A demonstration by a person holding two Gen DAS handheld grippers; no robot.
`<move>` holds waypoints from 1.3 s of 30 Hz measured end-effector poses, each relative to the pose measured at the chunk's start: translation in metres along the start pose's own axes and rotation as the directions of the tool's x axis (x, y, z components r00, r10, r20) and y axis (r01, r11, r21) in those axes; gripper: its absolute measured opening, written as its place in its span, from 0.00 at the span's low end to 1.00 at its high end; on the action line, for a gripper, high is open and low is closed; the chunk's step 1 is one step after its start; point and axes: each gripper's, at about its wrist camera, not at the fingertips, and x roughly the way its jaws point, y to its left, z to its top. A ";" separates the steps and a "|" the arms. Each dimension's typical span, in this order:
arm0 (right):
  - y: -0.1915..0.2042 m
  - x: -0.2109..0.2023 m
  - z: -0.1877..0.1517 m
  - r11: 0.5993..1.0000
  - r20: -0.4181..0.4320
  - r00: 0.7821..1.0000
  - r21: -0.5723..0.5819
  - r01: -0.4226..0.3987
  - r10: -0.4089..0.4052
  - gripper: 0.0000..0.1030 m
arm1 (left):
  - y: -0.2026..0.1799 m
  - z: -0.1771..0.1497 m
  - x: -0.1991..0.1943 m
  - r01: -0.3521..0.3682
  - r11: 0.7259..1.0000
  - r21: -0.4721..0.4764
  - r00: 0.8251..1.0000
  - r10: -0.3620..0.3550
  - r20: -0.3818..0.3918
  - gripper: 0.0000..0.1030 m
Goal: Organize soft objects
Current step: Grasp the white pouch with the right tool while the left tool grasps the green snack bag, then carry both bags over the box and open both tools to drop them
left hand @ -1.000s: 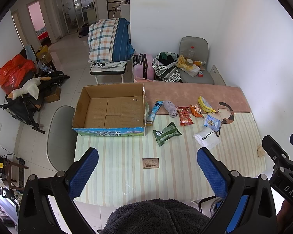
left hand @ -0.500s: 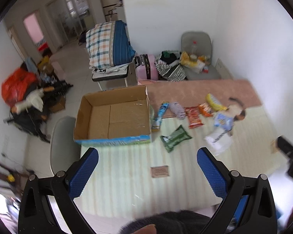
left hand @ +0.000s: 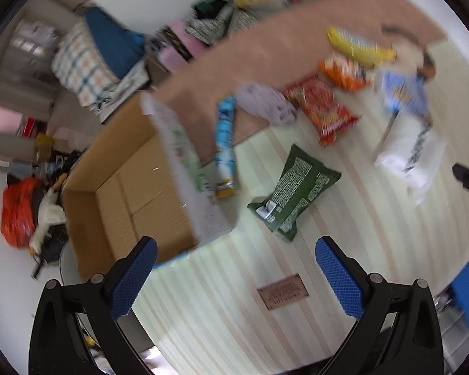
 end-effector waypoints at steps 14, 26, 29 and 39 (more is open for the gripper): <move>0.030 0.155 0.042 0.974 -0.238 0.964 -0.159 -0.161 0.120 1.00 | -0.068 0.059 0.143 0.115 0.957 0.268 0.968 -0.047 -0.246 0.98; 0.026 0.197 0.058 0.981 -0.311 0.932 0.000 -0.195 0.185 0.88 | -0.034 0.029 0.182 0.277 0.950 -0.144 0.876 -0.311 -0.369 0.40; 0.019 0.200 0.058 0.977 -0.322 0.922 0.072 -0.201 0.214 0.79 | -0.028 0.019 0.182 0.253 0.946 -0.203 0.888 -0.311 -0.338 0.36; 0.025 0.142 0.047 0.931 -0.216 0.917 0.225 -0.287 0.335 0.69 | 0.025 -0.014 0.107 0.254 0.908 -0.333 0.945 -0.306 -0.112 0.32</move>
